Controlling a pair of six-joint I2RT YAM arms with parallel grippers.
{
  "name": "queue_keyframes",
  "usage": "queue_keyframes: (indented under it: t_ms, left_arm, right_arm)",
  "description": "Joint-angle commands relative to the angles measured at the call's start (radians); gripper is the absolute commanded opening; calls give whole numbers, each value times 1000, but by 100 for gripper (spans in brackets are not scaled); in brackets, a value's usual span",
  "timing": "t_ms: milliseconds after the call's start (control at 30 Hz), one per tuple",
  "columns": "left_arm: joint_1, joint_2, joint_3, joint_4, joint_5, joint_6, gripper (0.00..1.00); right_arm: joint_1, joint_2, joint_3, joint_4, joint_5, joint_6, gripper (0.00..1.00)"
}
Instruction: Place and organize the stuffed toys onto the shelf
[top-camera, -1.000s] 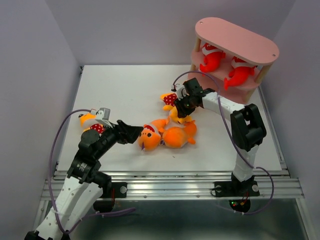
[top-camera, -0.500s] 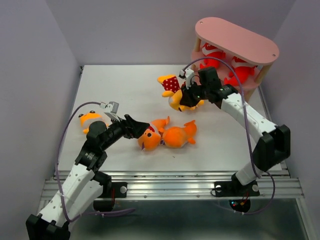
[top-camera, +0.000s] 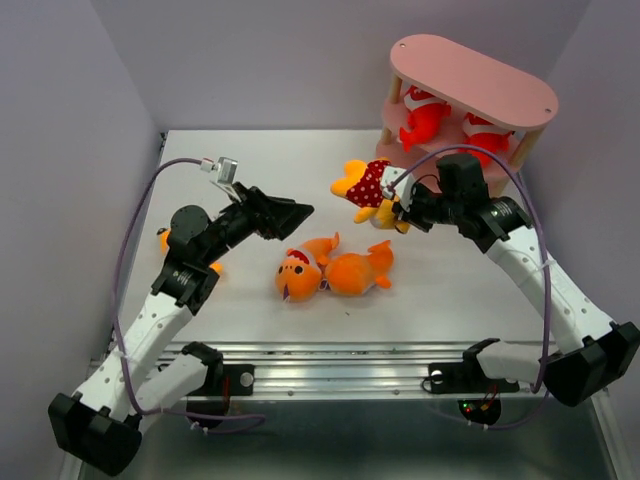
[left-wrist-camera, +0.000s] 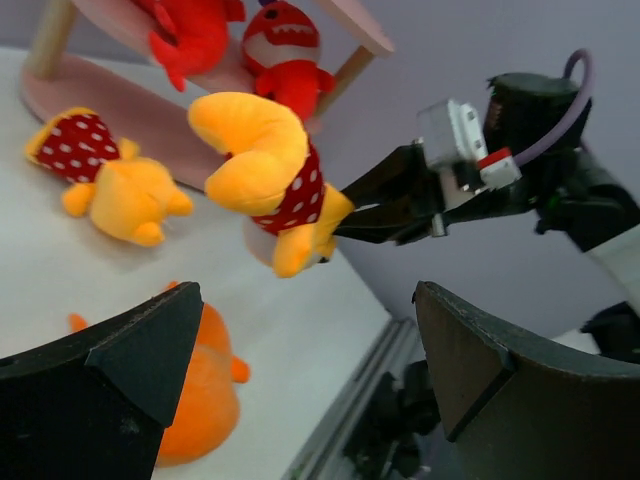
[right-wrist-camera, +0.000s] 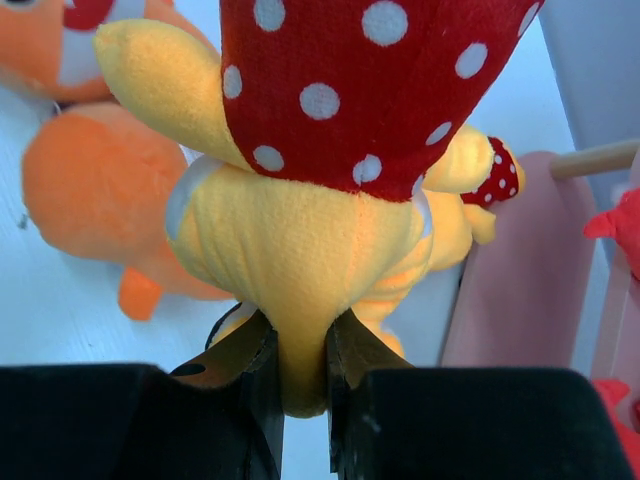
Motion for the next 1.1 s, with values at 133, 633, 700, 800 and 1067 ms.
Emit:
queue_keyframes:
  t_ms: [133, 633, 700, 800, 1067]
  left_arm:
    - [-34, 209, 99, 225, 187, -351, 99]
    - [-195, 486, 343, 28, 145, -158, 91]
    - [-194, 501, 360, -58, 115, -95, 91]
    - [-182, 481, 341, -107, 72, -50, 92]
    - [-157, 461, 341, -143, 71, -24, 95]
  right_arm:
    - [-4, -85, -73, 19, 75, -238, 1]
    - [-4, -142, -96, -36, -66, -263, 4]
    - [-4, -141, -75, -36, -65, -252, 4]
    - [-4, -142, -51, -46, -48, -249, 4]
    - [-4, -138, -26, -74, -86, -242, 3]
